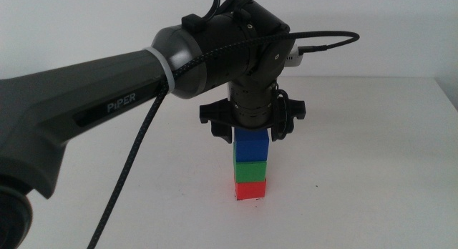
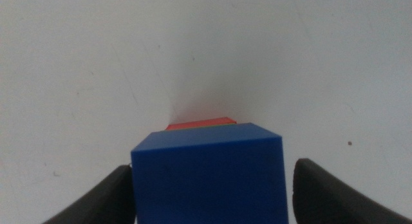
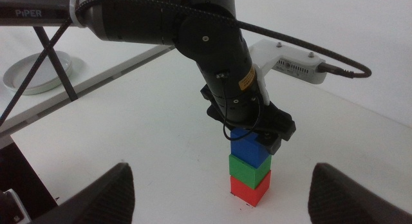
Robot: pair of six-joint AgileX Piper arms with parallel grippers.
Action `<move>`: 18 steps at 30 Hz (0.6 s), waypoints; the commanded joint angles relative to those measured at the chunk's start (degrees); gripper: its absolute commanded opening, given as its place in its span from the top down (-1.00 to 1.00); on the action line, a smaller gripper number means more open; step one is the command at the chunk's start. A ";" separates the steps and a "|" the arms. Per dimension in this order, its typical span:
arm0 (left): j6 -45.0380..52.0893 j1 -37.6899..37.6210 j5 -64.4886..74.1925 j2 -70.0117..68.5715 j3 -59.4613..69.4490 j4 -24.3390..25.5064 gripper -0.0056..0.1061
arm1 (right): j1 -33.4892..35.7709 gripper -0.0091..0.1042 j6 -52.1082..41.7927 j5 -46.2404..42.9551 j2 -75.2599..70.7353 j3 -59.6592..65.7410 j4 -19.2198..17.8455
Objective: Stack red cubes first, then green, then blue cubes in a specific spot.
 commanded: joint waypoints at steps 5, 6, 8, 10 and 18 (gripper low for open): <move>3.76 -0.36 0.03 -1.27 -0.31 -0.12 -0.54 | 0.16 -0.80 -0.29 -0.56 -0.20 0.17 -0.24; 4.34 -0.36 -0.09 -1.86 -0.31 -0.02 -0.54 | 0.16 -0.80 -0.29 -0.56 -0.20 0.17 -0.24; 4.74 -0.36 0.04 -2.71 -0.31 -0.02 -0.54 | 0.16 -0.80 -0.29 -0.56 -0.20 0.17 -0.24; 5.15 -0.36 0.25 -3.74 -0.31 -0.02 -0.54 | 0.16 -0.80 -0.29 -0.56 -0.20 0.17 -0.24; 8.69 -0.36 1.74 -11.15 -0.31 -1.23 -0.54 | 0.16 -0.80 -0.29 -0.56 -0.20 0.17 -0.24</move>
